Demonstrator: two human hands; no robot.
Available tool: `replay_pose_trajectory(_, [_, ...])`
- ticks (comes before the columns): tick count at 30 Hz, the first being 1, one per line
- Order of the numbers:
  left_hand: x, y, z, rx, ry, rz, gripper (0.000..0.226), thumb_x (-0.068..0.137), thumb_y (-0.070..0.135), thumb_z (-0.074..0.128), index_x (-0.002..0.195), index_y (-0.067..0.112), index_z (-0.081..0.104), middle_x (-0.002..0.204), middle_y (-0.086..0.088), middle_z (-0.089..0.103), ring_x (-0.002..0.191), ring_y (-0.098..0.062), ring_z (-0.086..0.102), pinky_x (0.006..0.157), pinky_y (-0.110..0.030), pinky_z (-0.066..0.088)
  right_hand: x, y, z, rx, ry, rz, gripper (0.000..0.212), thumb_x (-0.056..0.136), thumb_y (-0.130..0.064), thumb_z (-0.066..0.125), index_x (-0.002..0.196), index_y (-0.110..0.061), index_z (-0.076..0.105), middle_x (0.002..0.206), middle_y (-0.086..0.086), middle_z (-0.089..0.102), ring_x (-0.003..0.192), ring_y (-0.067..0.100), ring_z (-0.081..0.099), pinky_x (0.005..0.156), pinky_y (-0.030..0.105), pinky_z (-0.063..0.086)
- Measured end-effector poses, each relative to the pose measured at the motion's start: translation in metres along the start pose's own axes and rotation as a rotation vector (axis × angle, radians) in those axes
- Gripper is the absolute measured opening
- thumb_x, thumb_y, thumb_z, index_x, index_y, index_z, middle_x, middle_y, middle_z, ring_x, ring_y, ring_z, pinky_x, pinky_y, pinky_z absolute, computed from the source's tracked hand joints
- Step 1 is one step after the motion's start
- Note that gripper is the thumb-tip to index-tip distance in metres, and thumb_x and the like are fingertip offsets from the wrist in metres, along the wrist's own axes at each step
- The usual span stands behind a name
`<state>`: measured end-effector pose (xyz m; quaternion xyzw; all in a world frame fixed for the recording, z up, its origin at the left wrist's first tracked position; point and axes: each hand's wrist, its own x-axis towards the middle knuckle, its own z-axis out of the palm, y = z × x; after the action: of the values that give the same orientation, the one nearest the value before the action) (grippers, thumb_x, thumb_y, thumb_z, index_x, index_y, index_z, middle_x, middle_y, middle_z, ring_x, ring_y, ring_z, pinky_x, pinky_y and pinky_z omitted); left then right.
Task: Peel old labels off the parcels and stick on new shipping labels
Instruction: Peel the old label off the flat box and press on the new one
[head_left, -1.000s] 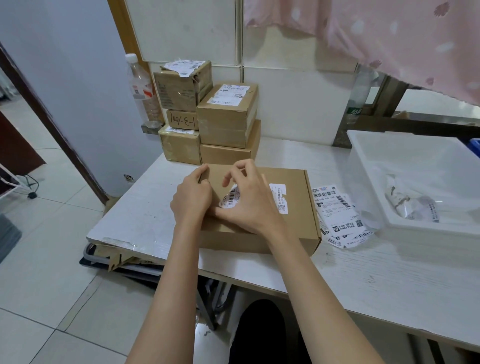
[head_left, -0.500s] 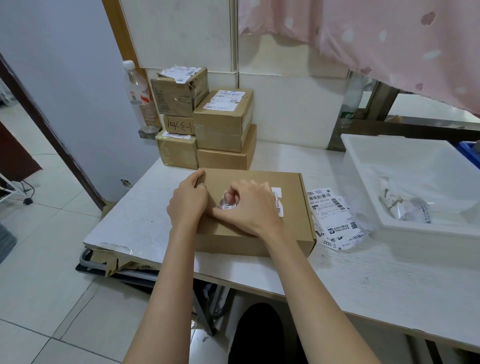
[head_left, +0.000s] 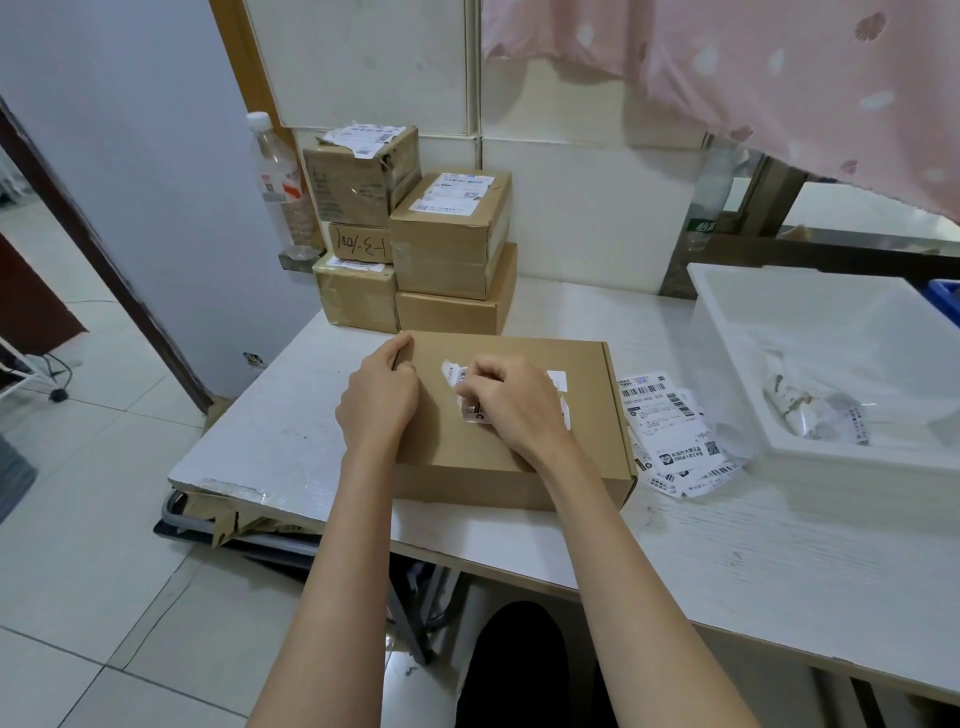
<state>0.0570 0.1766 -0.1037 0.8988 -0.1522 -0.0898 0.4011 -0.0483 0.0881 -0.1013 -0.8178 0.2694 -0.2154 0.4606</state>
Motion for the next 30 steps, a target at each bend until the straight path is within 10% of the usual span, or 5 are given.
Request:
replay_pose_trajectory(5, [-0.001,0.0,0.0,0.01,0.003,0.017,0.053,0.097,0.015,0.037,0.142,0.041,0.047,0.141,0.002,0.053,0.124,-0.027,0.049,0.083,-0.031,0.03,-0.001,-0.005,0.004,-0.201,0.025,-0.043,0.057,0.086,-0.061,0.056,0.056,-0.013,0.044,0.048,-0.006,0.047,0.062,0.022,0.05,0.08,0.033,0.033])
replay_pose_trajectory(11, [-0.002,0.0,0.001,0.026,0.011,0.011,0.053,0.098,0.016,0.036,0.142,0.042,0.046,0.141,0.001,0.054,0.121,-0.027,0.05,0.081,-0.031,0.03,0.002,0.0,0.009,-0.346,0.086,-0.106,0.018,0.082,-0.025,0.058,0.066,-0.016,0.055,0.058,-0.004,0.058,0.073,0.024,0.056,0.095,0.034,0.035])
replay_pose_trajectory(19, [-0.003,0.001,0.001,0.027,0.016,0.012,0.052,0.098,0.015,0.036,0.142,0.042,0.046,0.141,0.001,0.054,0.121,-0.027,0.05,0.082,-0.031,0.03,0.001,-0.001,0.004,-0.179,0.065,-0.021,0.021,0.078,-0.012,0.056,0.057,-0.014,0.052,0.057,-0.005,0.06,0.079,0.026,0.057,0.083,0.032,0.039])
replay_pose_trajectory(30, [-0.004,0.001,0.0,0.036,0.02,0.023,0.053,0.097,0.015,0.036,0.142,0.041,0.047,0.14,0.0,0.055,0.121,-0.028,0.05,0.082,-0.031,0.031,0.0,-0.009,0.008,-0.242,0.065,-0.012,0.045,0.086,-0.052,0.057,0.061,-0.017,0.043,0.051,-0.008,0.054,0.064,0.015,0.049,0.087,0.032,0.032])
